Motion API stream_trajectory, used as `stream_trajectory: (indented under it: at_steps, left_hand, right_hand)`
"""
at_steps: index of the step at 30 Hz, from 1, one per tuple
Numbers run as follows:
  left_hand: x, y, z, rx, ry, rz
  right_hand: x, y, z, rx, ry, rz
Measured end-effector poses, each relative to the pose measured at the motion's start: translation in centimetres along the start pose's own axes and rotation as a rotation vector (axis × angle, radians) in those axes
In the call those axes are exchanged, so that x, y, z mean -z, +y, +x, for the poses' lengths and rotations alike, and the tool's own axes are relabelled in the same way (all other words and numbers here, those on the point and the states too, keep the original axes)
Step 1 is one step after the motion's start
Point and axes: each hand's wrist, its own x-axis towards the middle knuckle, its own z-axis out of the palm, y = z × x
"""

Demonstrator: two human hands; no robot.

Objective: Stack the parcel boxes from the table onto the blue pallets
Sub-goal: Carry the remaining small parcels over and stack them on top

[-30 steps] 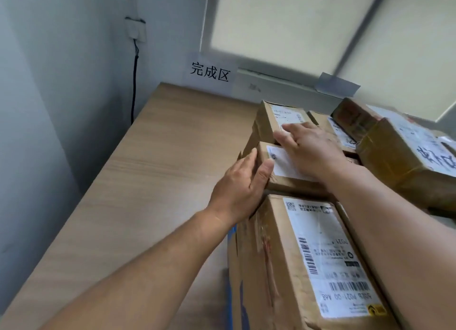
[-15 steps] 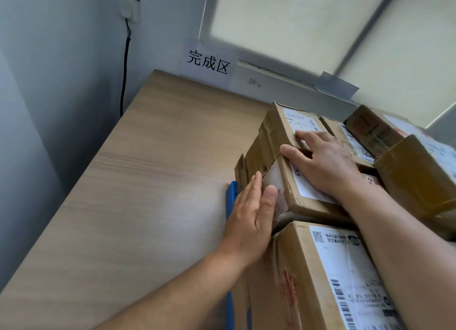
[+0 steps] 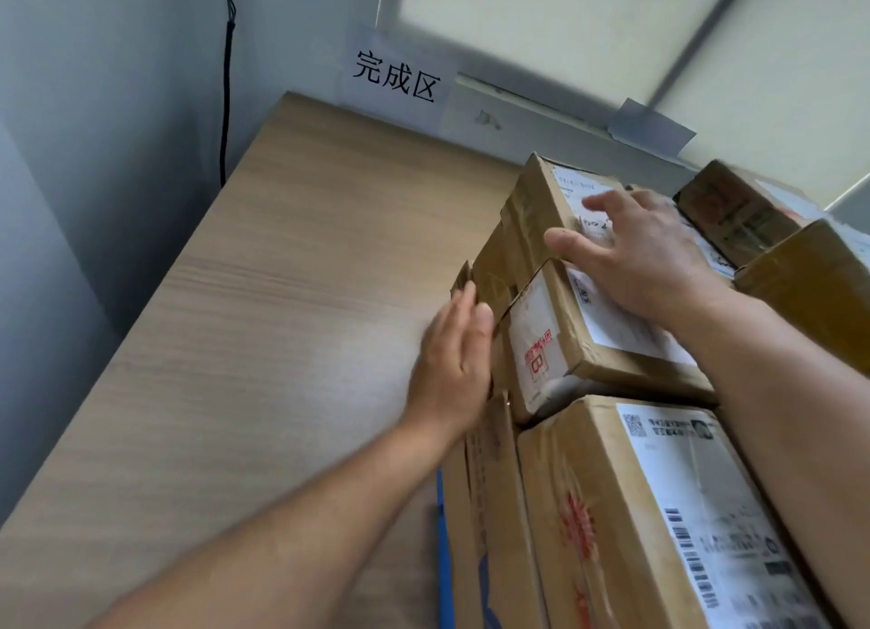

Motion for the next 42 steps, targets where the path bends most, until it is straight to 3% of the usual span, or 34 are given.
stream_trajectory:
  at_steps: [8,19,29,36,42]
  left_hand:
    - [2.0,-4.3,7.7,0.064,-0.108,0.261]
    - [0.3,-7.1,11.4,0.105,-0.272,0.401]
    - [-1.0,-6.8,15.4,0.17,-0.267,0.233]
    - [-1.0,-7.9,17.7,0.297,-0.409,-0.028]
    - [-0.8,-8.1,18.3,0.317,-0.499,-0.068]
  right_hand:
    - [-0.7,-0.2,0.8,-0.054,-0.057,-0.038]
    - [-1.3,-0.1,0.7,-0.054,-0.026,-0.061]
    - [-1.5,-0.5,0.5,-0.073,-0.012,-0.054]
    - [-1.5,-0.4,0.5,-0.068,-0.001,-0.047]
    - [-1.5,-0.4,0.7,-0.062,-0.019,-0.063]
